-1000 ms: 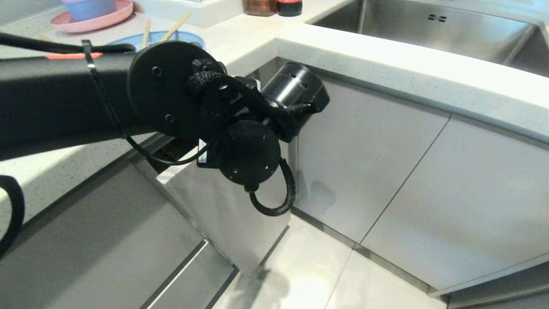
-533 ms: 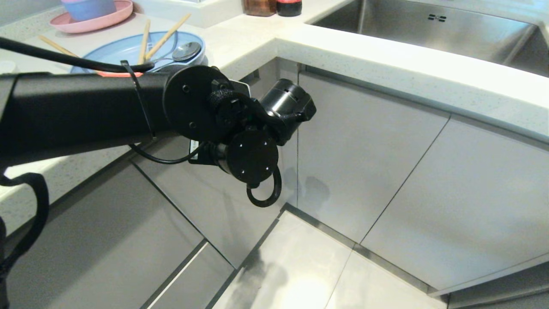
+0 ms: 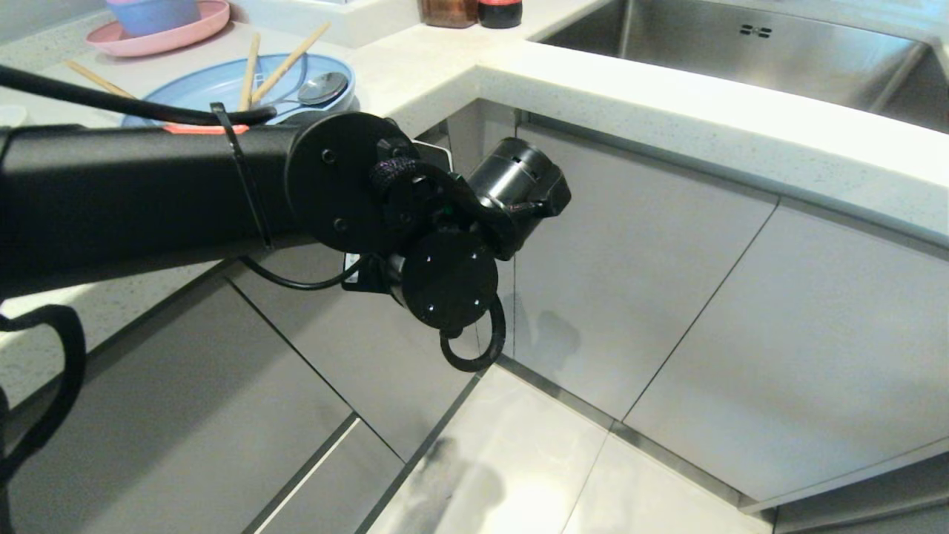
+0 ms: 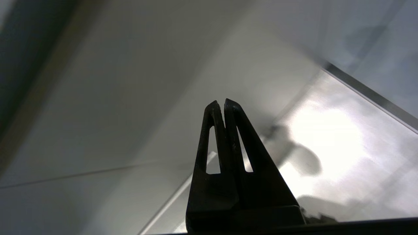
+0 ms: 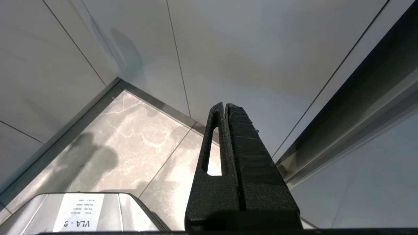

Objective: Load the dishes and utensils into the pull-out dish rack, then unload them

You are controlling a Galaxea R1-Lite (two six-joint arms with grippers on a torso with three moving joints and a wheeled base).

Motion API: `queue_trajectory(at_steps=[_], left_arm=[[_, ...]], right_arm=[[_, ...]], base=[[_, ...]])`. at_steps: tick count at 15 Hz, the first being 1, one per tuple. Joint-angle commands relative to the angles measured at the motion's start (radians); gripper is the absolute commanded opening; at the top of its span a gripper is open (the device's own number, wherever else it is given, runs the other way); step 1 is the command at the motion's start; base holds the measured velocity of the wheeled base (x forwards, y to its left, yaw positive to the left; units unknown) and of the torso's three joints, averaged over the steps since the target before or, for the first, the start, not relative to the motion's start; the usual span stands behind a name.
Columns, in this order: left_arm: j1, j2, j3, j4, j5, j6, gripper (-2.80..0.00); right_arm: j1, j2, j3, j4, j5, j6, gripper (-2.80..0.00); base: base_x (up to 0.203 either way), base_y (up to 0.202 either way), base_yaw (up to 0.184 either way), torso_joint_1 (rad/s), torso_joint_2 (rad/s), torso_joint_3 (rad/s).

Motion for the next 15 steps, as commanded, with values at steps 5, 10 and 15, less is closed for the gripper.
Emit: queue_trajectory(at_steps=[5, 10, 15], left_arm=[[-0.073, -0.182, -0.008, -0.005, -0.300, 0.025, -2.80], [-0.082, -0.426, -0.005, -0.031, -0.713, 0.085, -2.80], [0.060, -0.733, 0.041, -0.053, -0.842, 0.126, -2.80]], right_arm=[[0.000, 0.000, 0.002, 0.000, 0.000, 0.000, -2.80], [0.000, 0.000, 0.002, 0.000, 0.000, 0.000, -2.80], [0.000, 0.000, 0.002, 0.000, 0.000, 0.000, -2.80]], base=[[0.000, 0.000, 0.000, 0.000, 0.00, 0.000], [0.000, 0.000, 0.000, 0.000, 0.00, 0.000], [0.000, 0.000, 0.000, 0.000, 0.00, 0.000]])
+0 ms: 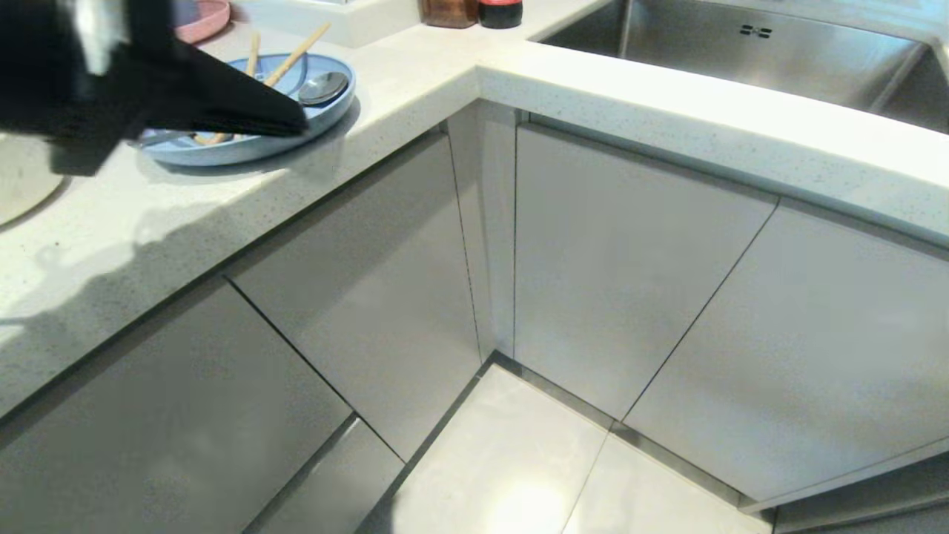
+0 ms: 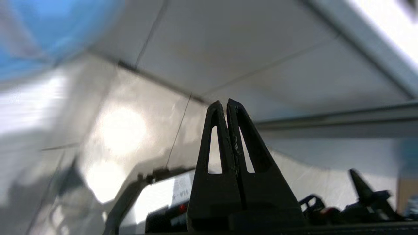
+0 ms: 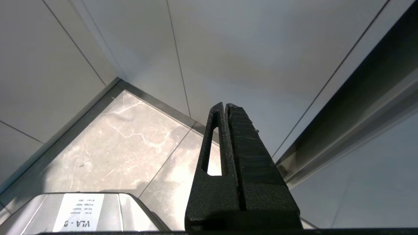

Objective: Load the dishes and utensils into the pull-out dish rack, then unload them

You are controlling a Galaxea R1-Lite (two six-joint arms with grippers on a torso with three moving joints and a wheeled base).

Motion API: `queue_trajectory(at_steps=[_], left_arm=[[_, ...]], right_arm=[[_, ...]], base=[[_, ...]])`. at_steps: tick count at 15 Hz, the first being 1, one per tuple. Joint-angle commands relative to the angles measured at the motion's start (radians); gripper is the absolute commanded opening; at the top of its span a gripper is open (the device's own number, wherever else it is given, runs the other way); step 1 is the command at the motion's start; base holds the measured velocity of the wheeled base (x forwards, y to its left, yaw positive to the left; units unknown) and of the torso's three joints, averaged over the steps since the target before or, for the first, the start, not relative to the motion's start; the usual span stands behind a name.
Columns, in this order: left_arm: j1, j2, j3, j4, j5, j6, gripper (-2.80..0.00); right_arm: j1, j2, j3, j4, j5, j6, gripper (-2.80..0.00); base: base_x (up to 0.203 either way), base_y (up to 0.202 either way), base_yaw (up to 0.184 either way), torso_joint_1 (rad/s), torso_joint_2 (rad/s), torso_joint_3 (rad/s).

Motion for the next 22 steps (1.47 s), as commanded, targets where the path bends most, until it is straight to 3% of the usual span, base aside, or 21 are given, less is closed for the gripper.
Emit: queue_trajectory(at_steps=[1, 4, 6, 8, 10, 12, 17, 20, 22], left_arm=[[0.146, -0.188, 0.035, -0.002, -0.090, 0.044, -2.80], [0.474, -0.382, 0.101, -0.016, -0.371, 0.152, -2.80], [0.681, -0.510, 0.176, -0.023, -0.480, 0.245, -2.80], [0.776, -0.654, 0.289, -0.030, -0.526, 0.322, -2.80], [0.818, -0.821, 0.449, -0.042, -0.536, 0.355, -2.80], [0.834, -0.981, 0.662, -0.118, -0.503, 0.373, -2.80], [0.885, -1.334, 1.229, -0.494, -0.414, 0.480, -2.80], [0.894, -1.386, 1.491, -0.601, -0.349, 0.514, -2.80], [0.896, -1.388, 1.679, -0.747, -0.331, 0.538, -2.80]], right_arm=[[0.000, 0.000, 0.002, 0.000, 0.000, 0.000, -2.80], [0.000, 0.000, 0.002, 0.000, 0.000, 0.000, -2.80], [0.000, 0.000, 0.002, 0.000, 0.000, 0.000, -2.80], [0.000, 0.000, 0.002, 0.000, 0.000, 0.000, -2.80], [0.000, 0.000, 0.002, 0.000, 0.000, 0.000, -2.80], [0.000, 0.000, 0.002, 0.000, 0.000, 0.000, -2.80], [0.000, 0.000, 0.002, 0.000, 0.000, 0.000, -2.80], [0.000, 0.000, 0.002, 0.000, 0.000, 0.000, -2.80], [0.000, 0.000, 0.002, 0.000, 0.000, 0.000, -2.80]], base=[[0.000, 0.000, 0.000, 0.000, 0.00, 0.000], [0.000, 0.000, 0.000, 0.000, 0.00, 0.000], [0.000, 0.000, 0.000, 0.000, 0.00, 0.000], [0.000, 0.000, 0.000, 0.000, 0.00, 0.000], [0.000, 0.000, 0.000, 0.000, 0.00, 0.000], [0.000, 0.000, 0.000, 0.000, 0.00, 0.000], [0.000, 0.000, 0.000, 0.000, 0.00, 0.000], [0.000, 0.000, 0.000, 0.000, 0.00, 0.000], [0.000, 0.000, 0.000, 0.000, 0.00, 0.000]])
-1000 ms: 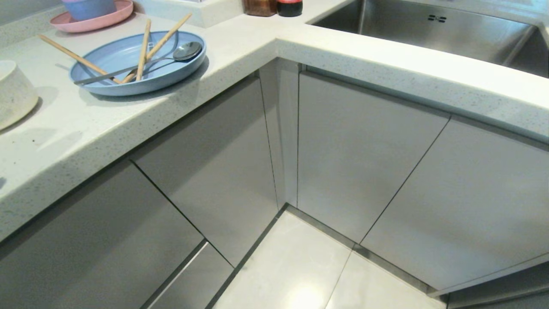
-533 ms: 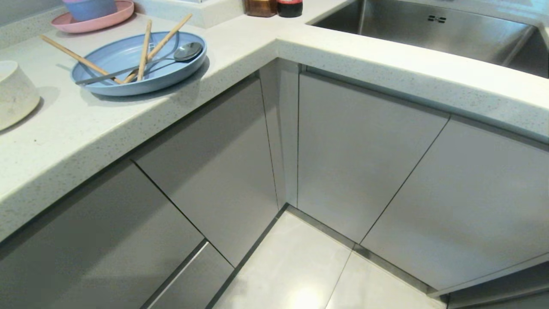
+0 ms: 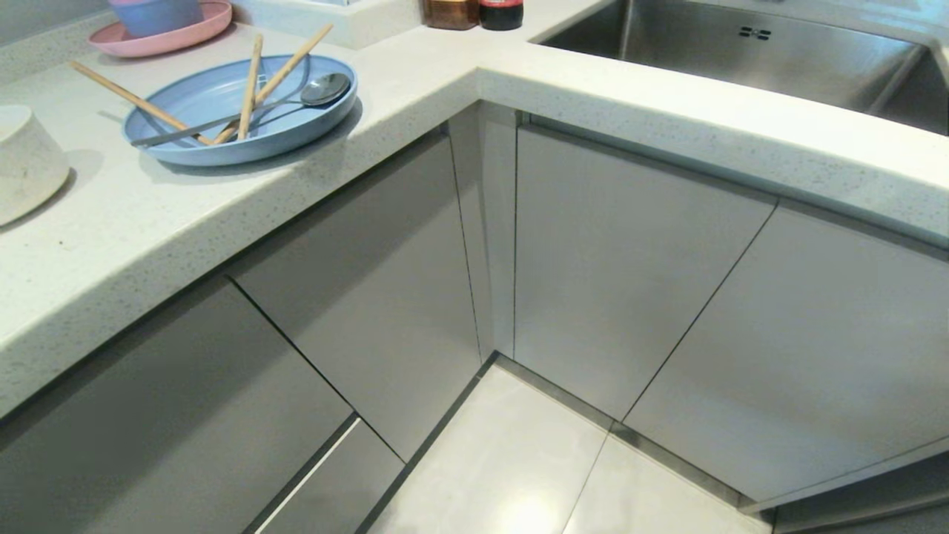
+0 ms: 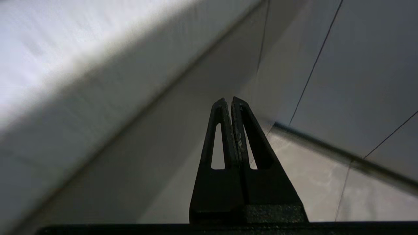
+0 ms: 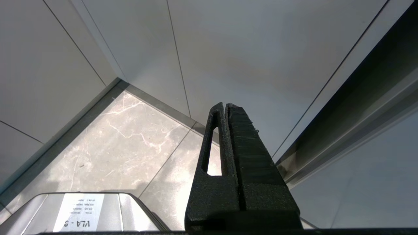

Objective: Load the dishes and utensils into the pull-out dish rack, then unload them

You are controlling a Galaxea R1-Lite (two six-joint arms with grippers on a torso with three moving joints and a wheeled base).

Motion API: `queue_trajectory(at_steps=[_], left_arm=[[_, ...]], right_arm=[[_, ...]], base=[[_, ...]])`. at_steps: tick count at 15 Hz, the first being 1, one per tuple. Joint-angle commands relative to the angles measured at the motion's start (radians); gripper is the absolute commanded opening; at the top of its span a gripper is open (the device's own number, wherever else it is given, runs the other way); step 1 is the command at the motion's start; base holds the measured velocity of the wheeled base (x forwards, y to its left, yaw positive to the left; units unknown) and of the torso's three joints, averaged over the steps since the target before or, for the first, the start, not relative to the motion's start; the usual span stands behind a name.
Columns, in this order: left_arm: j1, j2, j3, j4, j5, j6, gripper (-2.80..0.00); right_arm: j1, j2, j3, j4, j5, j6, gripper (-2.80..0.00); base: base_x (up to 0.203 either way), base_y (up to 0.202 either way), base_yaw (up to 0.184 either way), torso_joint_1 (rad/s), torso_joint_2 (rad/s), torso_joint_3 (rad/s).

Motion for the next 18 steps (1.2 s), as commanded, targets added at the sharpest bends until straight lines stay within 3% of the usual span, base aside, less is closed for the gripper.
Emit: queue_trajectory(at_steps=[1, 3, 5, 6, 18], left_arm=[[0.002, -0.025, 0.197, -0.155, 0.010, 0.029, -2.80], [0.003, -0.024, 0.327, -0.242, 0.015, 0.044, -2.80], [0.002, -0.025, 0.316, -0.167, -0.048, -0.044, -2.80], [-0.001, -0.026, 0.304, -0.144, -0.050, -0.080, -2.80], [-0.002, -0.026, 0.305, -0.146, -0.048, -0.088, -2.80]], right_arm=[[0.000, 0.000, 0.002, 0.000, 0.000, 0.000, -2.80], [0.000, 0.000, 0.002, 0.000, 0.000, 0.000, -2.80], [0.000, 0.000, 0.002, 0.000, 0.000, 0.000, -2.80], [0.000, 0.000, 0.002, 0.000, 0.000, 0.000, -2.80], [0.000, 0.000, 0.002, 0.000, 0.000, 0.000, -2.80]], base=[[0.000, 0.000, 0.000, 0.000, 0.00, 0.000], [0.000, 0.000, 0.000, 0.000, 0.00, 0.000], [0.000, 0.000, 0.000, 0.000, 0.00, 0.000], [0.000, 0.000, 0.000, 0.000, 0.00, 0.000], [0.000, 0.000, 0.000, 0.000, 0.00, 0.000]])
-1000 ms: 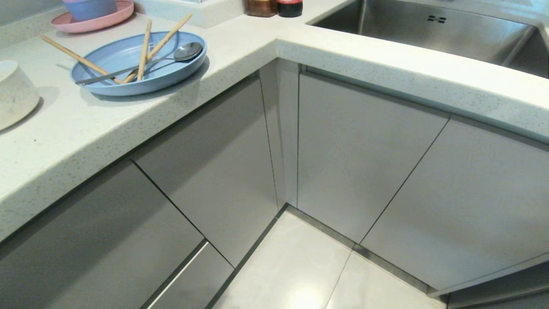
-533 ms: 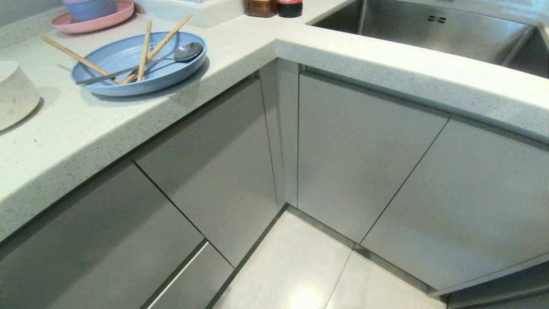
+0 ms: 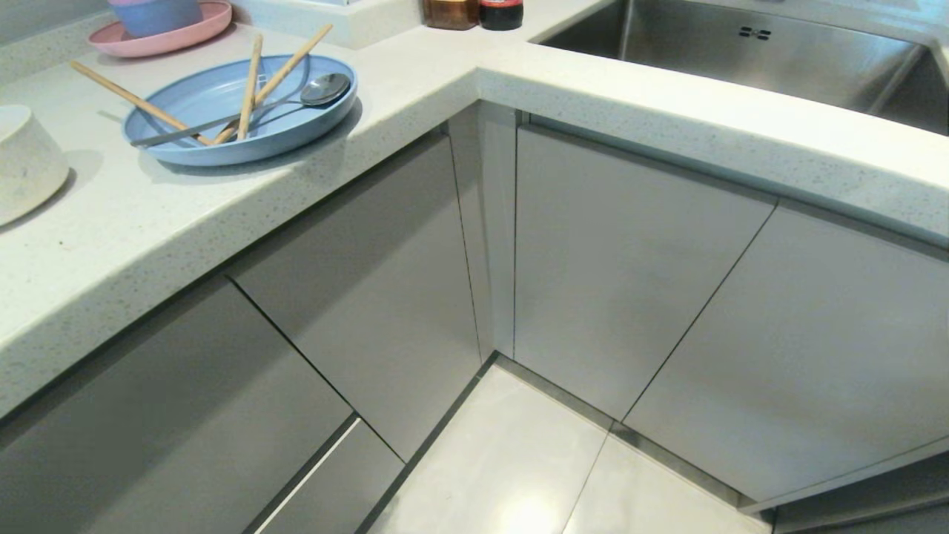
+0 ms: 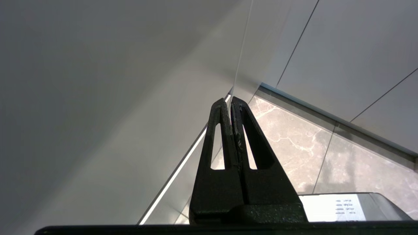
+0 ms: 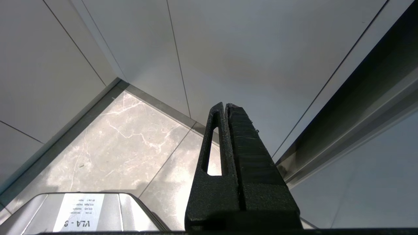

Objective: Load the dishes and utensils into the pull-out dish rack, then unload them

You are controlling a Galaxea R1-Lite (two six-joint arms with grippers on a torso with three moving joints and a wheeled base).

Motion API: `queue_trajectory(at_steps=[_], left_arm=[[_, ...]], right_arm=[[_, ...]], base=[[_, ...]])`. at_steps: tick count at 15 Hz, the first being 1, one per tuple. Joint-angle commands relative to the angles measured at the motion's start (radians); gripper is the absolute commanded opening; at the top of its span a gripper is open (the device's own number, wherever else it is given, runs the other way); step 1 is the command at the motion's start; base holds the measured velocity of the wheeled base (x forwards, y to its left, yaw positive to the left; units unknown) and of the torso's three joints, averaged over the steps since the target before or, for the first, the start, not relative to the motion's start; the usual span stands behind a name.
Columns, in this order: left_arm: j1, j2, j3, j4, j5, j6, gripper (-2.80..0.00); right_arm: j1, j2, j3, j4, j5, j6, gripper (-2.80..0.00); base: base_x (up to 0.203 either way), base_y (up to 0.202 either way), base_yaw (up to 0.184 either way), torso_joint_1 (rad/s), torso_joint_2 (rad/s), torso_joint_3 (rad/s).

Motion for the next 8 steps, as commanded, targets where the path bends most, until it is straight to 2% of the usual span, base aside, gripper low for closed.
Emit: queue_trajectory(at_steps=[1, 6, 8], left_arm=[[0.000, 0.003, 0.007, 0.000, 0.000, -0.003, -2.80], [0.000, 0.003, 0.006, 0.000, 0.000, -0.001, -2.80], [0.000, 0.004, 0.006, 0.000, 0.000, -0.004, -2.80]], right_arm=[[0.000, 0.000, 0.002, 0.000, 0.000, 0.000, -2.80], [0.000, 0.000, 0.002, 0.000, 0.000, 0.000, -2.80], [0.000, 0.000, 0.002, 0.000, 0.000, 0.000, -2.80]], base=[[0.000, 0.000, 0.000, 0.000, 0.00, 0.000], [0.000, 0.000, 0.000, 0.000, 0.00, 0.000], [0.000, 0.000, 0.000, 0.001, 0.00, 0.099]])
